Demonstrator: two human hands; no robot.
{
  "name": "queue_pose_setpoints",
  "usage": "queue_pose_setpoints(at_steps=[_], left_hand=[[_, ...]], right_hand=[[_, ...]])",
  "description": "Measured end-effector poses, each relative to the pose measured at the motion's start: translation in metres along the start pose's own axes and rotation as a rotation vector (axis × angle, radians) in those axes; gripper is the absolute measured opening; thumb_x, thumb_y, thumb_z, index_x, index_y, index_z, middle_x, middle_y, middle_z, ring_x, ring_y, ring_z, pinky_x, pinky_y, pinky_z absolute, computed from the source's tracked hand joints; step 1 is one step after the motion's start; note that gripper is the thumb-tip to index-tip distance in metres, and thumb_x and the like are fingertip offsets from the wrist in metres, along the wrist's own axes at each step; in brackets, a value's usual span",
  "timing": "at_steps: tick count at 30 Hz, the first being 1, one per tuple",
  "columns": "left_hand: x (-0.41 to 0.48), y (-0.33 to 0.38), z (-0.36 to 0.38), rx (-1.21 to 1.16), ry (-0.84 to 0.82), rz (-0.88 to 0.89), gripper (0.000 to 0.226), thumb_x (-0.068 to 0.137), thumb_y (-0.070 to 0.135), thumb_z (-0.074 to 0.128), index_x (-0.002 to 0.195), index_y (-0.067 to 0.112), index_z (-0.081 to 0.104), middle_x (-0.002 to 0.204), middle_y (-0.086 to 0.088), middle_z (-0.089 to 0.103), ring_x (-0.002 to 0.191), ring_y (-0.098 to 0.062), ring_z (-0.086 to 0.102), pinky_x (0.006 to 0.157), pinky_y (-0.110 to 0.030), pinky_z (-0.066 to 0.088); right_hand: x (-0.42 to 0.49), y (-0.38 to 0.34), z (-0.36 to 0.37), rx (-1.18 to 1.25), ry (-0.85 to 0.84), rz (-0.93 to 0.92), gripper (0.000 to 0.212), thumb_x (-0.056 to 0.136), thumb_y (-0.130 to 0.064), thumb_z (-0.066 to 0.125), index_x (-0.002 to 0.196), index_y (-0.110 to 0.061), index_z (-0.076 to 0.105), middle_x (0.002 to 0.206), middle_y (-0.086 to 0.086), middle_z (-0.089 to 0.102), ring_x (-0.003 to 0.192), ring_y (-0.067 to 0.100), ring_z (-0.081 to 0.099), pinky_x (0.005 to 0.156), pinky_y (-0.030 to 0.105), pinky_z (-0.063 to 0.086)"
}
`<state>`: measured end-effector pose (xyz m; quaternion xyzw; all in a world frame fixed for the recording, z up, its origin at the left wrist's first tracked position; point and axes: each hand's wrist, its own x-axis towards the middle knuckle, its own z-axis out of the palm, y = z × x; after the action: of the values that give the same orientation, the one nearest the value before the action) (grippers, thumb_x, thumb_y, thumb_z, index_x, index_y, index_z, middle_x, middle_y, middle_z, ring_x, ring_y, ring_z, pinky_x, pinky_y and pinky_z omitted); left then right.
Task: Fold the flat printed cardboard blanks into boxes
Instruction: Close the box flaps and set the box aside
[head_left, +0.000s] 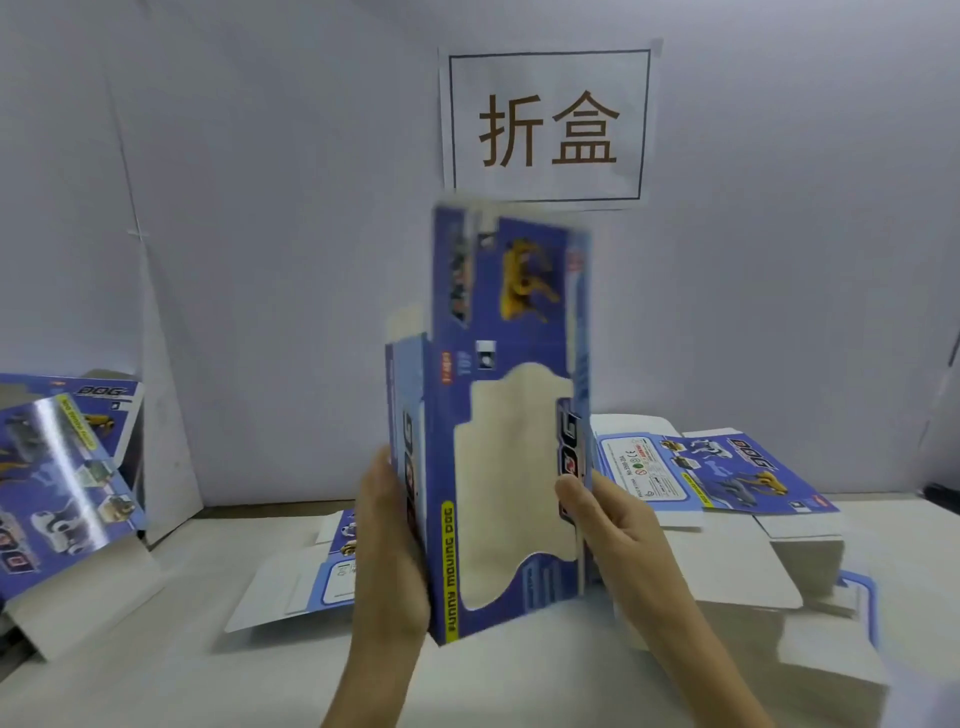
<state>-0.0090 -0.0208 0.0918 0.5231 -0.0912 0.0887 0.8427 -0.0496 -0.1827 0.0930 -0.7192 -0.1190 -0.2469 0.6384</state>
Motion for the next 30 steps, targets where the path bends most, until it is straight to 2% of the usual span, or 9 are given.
queue_pose_setpoints(at_steps=[2, 4, 7, 12, 14, 17, 21, 26, 30], left_hand=[[-0.008, 0.006, 0.002, 0.085, -0.083, 0.054, 0.069, 0.066, 0.063, 0.041, 0.117, 0.019, 0.054, 0.098, -0.001, 0.072, 0.083, -0.020, 0.072, 0.073, -0.037, 0.058], [-0.010, 0.006, 0.003, 0.111, -0.077, 0.092, 0.055, 0.068, 0.059, 0.042, 0.109, 0.023, 0.052, 0.085, 0.010, 0.072, 0.074, -0.011, 0.072, 0.059, -0.025, 0.058], [-0.011, 0.007, 0.003, 0.127, 0.018, 0.154, 0.043, 0.072, 0.051, 0.047, 0.104, 0.022, 0.049, 0.087, 0.007, 0.070, 0.070, -0.006, 0.071, 0.048, -0.015, 0.051], [-0.008, 0.008, 0.000, 0.157, -0.065, 0.169, 0.059, 0.064, 0.074, 0.051, 0.101, 0.027, 0.050, 0.096, -0.003, 0.070, 0.068, -0.008, 0.071, 0.048, -0.016, 0.051], [-0.010, 0.008, 0.000, 0.203, -0.129, 0.150, 0.070, 0.059, 0.082, 0.053, 0.110, 0.034, 0.047, 0.102, 0.004, 0.068, 0.078, -0.006, 0.071, 0.050, -0.017, 0.053], [-0.009, 0.006, -0.003, 0.275, -0.242, 0.082, 0.107, 0.030, 0.095, 0.058, 0.124, 0.050, 0.037, 0.103, 0.022, 0.066, 0.090, 0.000, 0.068, 0.054, -0.018, 0.055], [-0.006, -0.001, -0.010, 0.433, -0.271, 0.108, 0.084, 0.065, 0.078, 0.058, 0.139, 0.047, 0.033, 0.119, 0.016, 0.062, 0.099, -0.002, 0.066, 0.063, -0.025, 0.058], [0.001, -0.006, -0.016, 0.537, -0.339, 0.147, 0.078, 0.075, 0.057, 0.050, 0.146, 0.034, 0.032, 0.128, 0.014, 0.056, 0.114, -0.016, 0.060, 0.064, -0.018, 0.056], [0.008, -0.001, -0.021, 0.611, -0.392, 0.269, 0.064, 0.089, 0.027, 0.052, 0.148, 0.031, 0.028, 0.140, 0.011, 0.045, 0.127, -0.013, 0.047, 0.074, -0.009, 0.051]], right_hand=[[0.000, -0.002, 0.003, 0.020, 0.079, 0.050, 0.030, 0.078, -0.067, 0.055, 0.081, -0.040, 0.067, 0.077, -0.016, 0.065, 0.079, 0.001, 0.065, 0.060, 0.013, 0.049], [0.000, 0.000, 0.004, 0.111, 0.087, 0.116, 0.031, 0.076, -0.064, 0.056, 0.086, -0.037, 0.067, 0.081, -0.018, 0.069, 0.083, 0.002, 0.068, 0.058, 0.018, 0.054], [-0.001, -0.004, 0.005, 0.172, 0.088, 0.116, 0.023, 0.075, -0.051, 0.055, 0.085, -0.038, 0.072, 0.092, -0.003, 0.074, 0.093, 0.022, 0.070, 0.076, 0.044, 0.058], [-0.001, -0.004, 0.004, 0.148, 0.076, 0.097, 0.029, 0.075, -0.048, 0.056, 0.088, -0.025, 0.068, 0.080, -0.011, 0.072, 0.078, 0.002, 0.068, 0.057, 0.019, 0.054], [-0.001, -0.001, 0.004, 0.139, 0.115, 0.082, 0.026, 0.076, -0.048, 0.056, 0.084, -0.028, 0.070, 0.080, -0.011, 0.072, 0.078, 0.001, 0.068, 0.056, 0.016, 0.052], [-0.002, -0.004, 0.005, 0.112, 0.152, 0.022, 0.018, 0.079, -0.048, 0.056, 0.087, -0.046, 0.072, 0.084, -0.015, 0.073, 0.081, 0.000, 0.068, 0.056, 0.017, 0.053], [0.001, -0.005, 0.002, 0.132, 0.067, 0.047, 0.019, 0.079, -0.058, 0.064, 0.096, -0.054, 0.068, 0.097, -0.010, 0.075, 0.092, 0.015, 0.071, 0.071, 0.030, 0.059], [0.007, -0.002, -0.013, 0.317, 0.078, 0.220, 0.048, 0.070, -0.066, 0.056, 0.089, -0.028, 0.078, 0.098, 0.001, 0.076, 0.089, 0.015, 0.072, 0.075, 0.032, 0.049], [0.008, -0.002, -0.016, 0.463, 0.075, 0.227, 0.029, 0.078, -0.052, 0.051, 0.085, -0.038, 0.075, 0.101, 0.002, 0.075, 0.088, 0.017, 0.072, 0.081, 0.039, 0.052]])
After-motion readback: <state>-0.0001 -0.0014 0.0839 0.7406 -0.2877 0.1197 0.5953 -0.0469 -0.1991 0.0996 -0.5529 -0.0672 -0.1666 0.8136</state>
